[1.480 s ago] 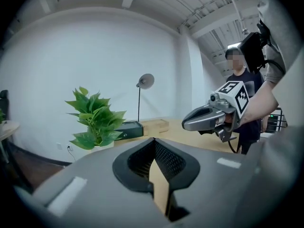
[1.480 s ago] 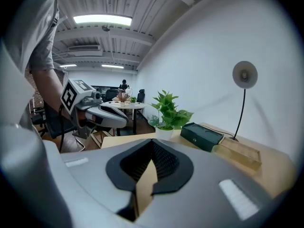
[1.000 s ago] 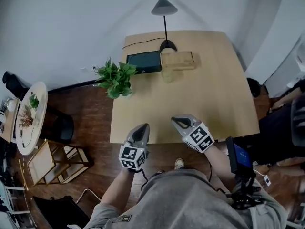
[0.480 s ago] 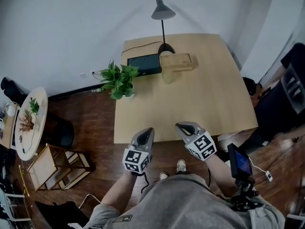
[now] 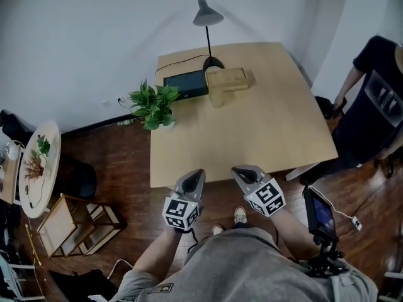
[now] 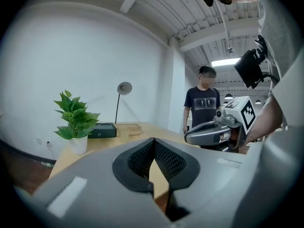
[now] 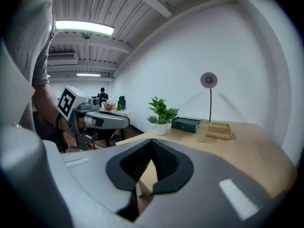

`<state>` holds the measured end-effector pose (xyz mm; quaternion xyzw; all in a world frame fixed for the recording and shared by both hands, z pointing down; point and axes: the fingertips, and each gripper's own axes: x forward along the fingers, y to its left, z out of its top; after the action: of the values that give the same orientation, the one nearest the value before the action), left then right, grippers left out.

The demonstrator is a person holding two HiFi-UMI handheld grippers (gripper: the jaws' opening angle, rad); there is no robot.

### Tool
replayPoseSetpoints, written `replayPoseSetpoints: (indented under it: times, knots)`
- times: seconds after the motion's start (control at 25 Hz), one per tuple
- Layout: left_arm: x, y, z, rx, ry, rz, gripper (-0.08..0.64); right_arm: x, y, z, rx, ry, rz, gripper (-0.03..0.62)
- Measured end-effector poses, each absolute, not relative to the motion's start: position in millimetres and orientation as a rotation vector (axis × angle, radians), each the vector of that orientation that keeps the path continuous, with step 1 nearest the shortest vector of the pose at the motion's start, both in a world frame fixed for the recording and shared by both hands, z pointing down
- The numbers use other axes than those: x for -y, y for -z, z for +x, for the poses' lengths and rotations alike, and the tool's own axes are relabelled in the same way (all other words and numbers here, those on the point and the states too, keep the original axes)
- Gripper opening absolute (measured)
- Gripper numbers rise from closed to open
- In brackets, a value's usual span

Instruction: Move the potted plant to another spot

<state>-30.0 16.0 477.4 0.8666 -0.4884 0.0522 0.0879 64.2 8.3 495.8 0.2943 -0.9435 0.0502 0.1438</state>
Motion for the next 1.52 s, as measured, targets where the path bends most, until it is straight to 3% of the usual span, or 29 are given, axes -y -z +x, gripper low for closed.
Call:
replayPoseSetpoints:
  times: [1.52]
  knots:
    - [-10,-478,-14,1.378,-0.152,2.61,-0.008,9,-481,74,2.702,-0.132,0.955,0.005]
